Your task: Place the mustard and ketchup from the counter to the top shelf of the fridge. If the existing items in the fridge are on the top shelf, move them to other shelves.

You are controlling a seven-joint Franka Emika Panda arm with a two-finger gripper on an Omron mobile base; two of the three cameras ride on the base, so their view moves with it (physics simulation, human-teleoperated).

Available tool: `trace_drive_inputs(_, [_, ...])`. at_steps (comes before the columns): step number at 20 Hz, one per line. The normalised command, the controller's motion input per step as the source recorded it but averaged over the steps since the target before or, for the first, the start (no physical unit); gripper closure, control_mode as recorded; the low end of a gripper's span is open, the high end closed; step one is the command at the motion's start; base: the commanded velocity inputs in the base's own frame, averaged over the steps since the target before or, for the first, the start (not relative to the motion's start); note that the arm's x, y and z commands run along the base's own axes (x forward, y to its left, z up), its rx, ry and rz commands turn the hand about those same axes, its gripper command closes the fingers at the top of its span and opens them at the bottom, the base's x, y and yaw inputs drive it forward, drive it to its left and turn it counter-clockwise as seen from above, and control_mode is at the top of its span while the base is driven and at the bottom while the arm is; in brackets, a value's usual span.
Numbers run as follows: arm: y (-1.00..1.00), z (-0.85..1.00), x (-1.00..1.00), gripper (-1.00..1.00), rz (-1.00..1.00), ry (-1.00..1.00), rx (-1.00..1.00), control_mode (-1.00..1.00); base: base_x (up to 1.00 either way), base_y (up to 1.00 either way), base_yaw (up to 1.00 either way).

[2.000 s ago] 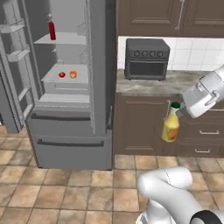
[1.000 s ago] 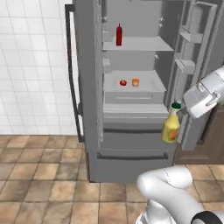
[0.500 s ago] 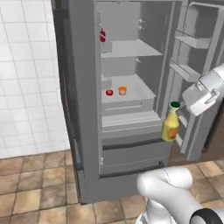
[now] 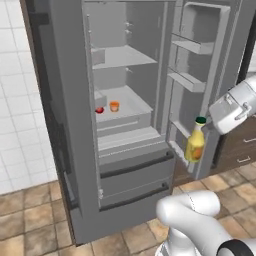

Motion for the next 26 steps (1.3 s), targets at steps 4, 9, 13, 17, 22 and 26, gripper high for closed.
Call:
trace_drive_inputs(4, [0.0, 0.0, 0.0, 1.0, 0.0, 0.0, 0.0, 1.0, 0.4, 0.47, -0.18])
trace_drive_inputs(9, [0.0, 0.0, 0.0, 1.0, 0.0, 0.0, 0.0, 1.0, 0.65, 0.52, -0.11])
trace_drive_inputs(13, [0.0, 0.0, 0.0, 1.0, 0.0, 0.0, 0.0, 1.0, 0.71, 0.28, -0.07])
trace_drive_inputs(17, [0.0, 0.0, 0.0, 1.0, 0.0, 0.0, 0.0, 1.0, 0.65, 0.04, 0.0])
trace_drive_inputs(22, [0.0, 0.0, 0.0, 1.0, 0.0, 0.0, 0.0, 1.0, 0.45, 0.0, 0.0])
trace_drive_inputs(26, [0.0, 0.0, 0.0, 1.0, 0.0, 0.0, 0.0, 1.0, 0.48, 0.0, 0.0])
